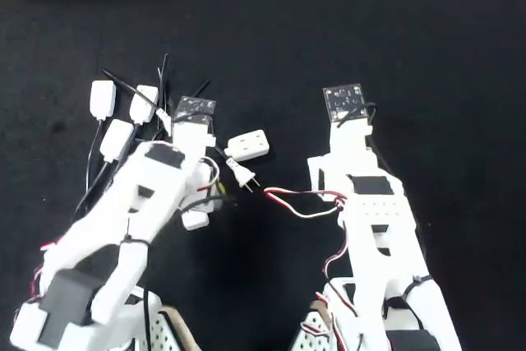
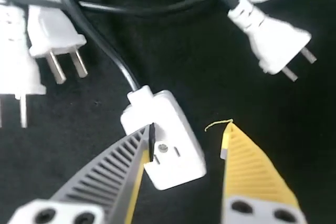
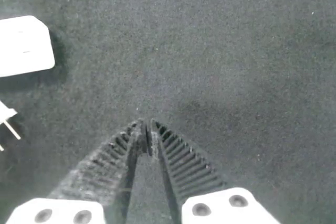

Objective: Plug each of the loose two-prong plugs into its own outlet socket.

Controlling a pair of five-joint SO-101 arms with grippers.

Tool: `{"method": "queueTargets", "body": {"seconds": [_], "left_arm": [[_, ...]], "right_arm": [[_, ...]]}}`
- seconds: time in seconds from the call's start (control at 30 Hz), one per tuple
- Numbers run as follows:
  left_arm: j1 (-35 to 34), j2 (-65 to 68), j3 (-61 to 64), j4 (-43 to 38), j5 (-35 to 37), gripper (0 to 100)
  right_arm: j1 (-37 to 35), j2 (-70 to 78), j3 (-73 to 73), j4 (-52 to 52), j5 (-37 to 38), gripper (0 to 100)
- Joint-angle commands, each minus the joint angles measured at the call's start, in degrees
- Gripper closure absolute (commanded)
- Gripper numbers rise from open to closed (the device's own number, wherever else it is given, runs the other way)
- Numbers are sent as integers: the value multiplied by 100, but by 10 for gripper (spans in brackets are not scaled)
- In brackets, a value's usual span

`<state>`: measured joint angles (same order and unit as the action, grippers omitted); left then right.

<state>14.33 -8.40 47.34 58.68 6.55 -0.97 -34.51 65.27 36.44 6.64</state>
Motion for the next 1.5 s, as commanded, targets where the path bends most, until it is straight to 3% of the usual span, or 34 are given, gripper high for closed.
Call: {"method": "queueTargets", "body": {"seconds": [0.0,0.23,0.43,0.53,0.67,0.97,1.07,1.1,1.23,1.47], "left_arm": [[-303,589,-48,642,-730,776],[-971,879,-40,738,-1284,777],[-1042,492,-22,756,-1257,781],[-1042,-105,171,747,-1125,865],[-1042,-1187,444,774,-580,934],[-998,-3024,-382,774,958,936],[-1209,-3174,-655,703,2365,929],[-1385,-3191,-664,484,2848,916],[-1833,-3051,-435,-325,3552,842],[-1270,-2989,136,-378,3912,727]], "right_arm": [[79,-145,-22,-105,9,985],[88,-145,-4,-202,18,985],[88,-171,92,-343,18,985],[88,-171,92,-343,18,985],[88,-171,92,-343,18,985],[88,-171,92,-334,18,985],[97,-171,92,-334,18,985],[97,-171,92,-334,18,985],[193,-171,92,-343,18,985],[211,-171,84,-343,18,985]]}}
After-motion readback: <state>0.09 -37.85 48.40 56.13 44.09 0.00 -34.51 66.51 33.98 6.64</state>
